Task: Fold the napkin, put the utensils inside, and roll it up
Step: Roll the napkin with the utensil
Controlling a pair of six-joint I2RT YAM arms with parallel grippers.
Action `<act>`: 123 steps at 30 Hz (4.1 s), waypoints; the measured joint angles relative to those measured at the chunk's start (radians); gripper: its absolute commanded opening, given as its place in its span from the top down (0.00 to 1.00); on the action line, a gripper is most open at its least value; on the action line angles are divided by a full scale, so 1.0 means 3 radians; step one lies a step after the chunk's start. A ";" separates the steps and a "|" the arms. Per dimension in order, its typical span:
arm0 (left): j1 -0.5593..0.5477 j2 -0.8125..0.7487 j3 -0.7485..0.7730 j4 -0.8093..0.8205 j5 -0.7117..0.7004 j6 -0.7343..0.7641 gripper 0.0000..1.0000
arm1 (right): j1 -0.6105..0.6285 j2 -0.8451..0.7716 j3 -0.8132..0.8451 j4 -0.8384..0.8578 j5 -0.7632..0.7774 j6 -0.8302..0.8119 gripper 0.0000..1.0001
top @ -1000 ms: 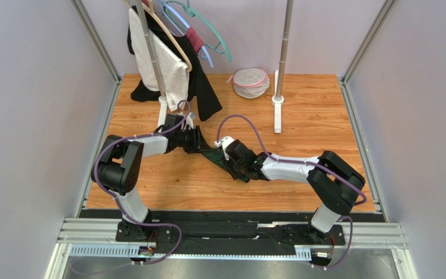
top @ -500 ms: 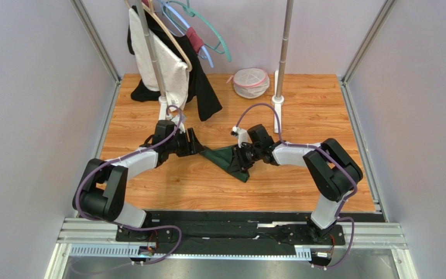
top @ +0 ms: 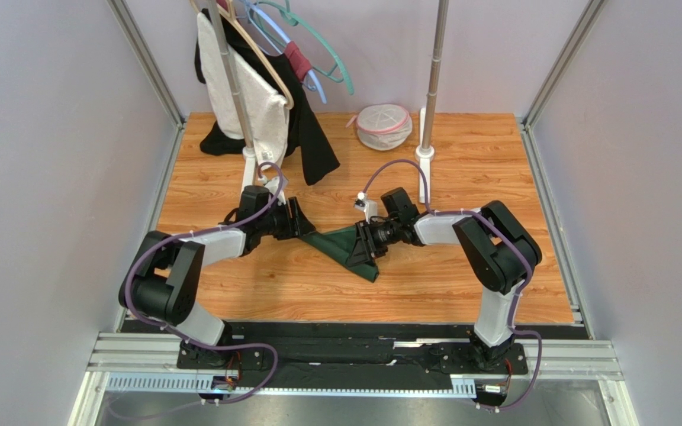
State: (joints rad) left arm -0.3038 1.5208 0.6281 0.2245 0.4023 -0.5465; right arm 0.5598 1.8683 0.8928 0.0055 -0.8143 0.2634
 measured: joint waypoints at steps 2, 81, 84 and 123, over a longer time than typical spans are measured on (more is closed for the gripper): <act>0.0003 0.0108 0.0000 0.0046 0.0058 -0.0008 0.53 | -0.0011 0.0032 0.0024 -0.0009 -0.0045 0.0011 0.72; 0.0065 -0.0107 0.0252 -0.0601 -0.0145 0.0098 0.36 | 0.0289 -0.0064 0.0216 -0.0203 0.0596 -0.0415 0.76; 0.0065 -0.0061 0.0252 -0.0510 -0.0122 0.0094 0.40 | 0.0287 0.0010 0.0272 -0.0251 0.0453 -0.0390 0.76; 0.0067 0.0678 0.0675 -0.0762 0.0177 0.0189 1.00 | 0.1167 -0.0718 0.0532 -0.0963 0.2439 -0.0828 0.40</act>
State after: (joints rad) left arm -0.2836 1.7241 0.8307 -0.0040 0.4553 -0.4896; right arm 0.9100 1.6527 1.0523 -0.2832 -0.0826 0.0151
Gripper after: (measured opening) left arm 0.016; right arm 0.603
